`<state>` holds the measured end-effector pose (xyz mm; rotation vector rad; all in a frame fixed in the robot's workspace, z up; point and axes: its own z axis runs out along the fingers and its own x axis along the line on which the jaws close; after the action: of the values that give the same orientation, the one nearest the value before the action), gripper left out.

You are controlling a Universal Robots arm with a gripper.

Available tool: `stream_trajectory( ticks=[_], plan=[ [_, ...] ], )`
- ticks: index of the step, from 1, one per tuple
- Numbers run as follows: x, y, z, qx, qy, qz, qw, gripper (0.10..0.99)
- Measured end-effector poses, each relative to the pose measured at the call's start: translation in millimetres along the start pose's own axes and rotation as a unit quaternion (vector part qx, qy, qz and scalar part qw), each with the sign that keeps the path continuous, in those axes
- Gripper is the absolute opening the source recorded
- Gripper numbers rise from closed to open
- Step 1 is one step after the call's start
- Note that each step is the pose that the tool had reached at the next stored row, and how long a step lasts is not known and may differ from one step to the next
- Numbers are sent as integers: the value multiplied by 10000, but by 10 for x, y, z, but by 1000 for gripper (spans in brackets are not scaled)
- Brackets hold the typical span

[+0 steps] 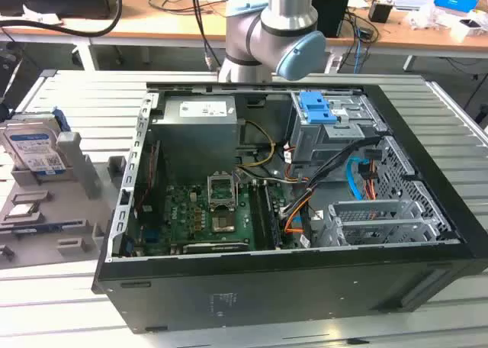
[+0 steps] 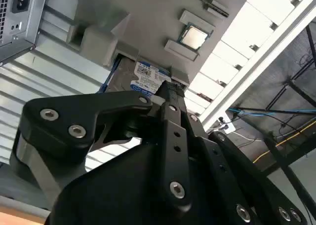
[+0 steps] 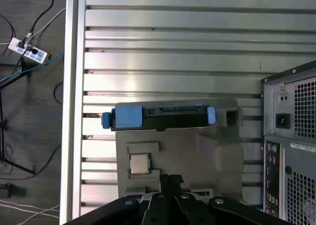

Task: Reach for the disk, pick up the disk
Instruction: 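Pick up the disk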

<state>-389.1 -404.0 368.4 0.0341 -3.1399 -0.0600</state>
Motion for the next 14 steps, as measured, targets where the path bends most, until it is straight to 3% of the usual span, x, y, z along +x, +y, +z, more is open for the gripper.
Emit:
stream_trajectory(
  ticks=[2, 6, 10, 14],
  plan=[
    [0, 0, 0, 0, 19, -498, 9988, 106],
    [0, 0, 0, 0, 34, -882, 9961, 106],
    [0, 0, 0, 0, 42, -1107, 9938, 106],
    [0, 0, 0, 1, 52, -1365, 9906, 106]
  ],
)
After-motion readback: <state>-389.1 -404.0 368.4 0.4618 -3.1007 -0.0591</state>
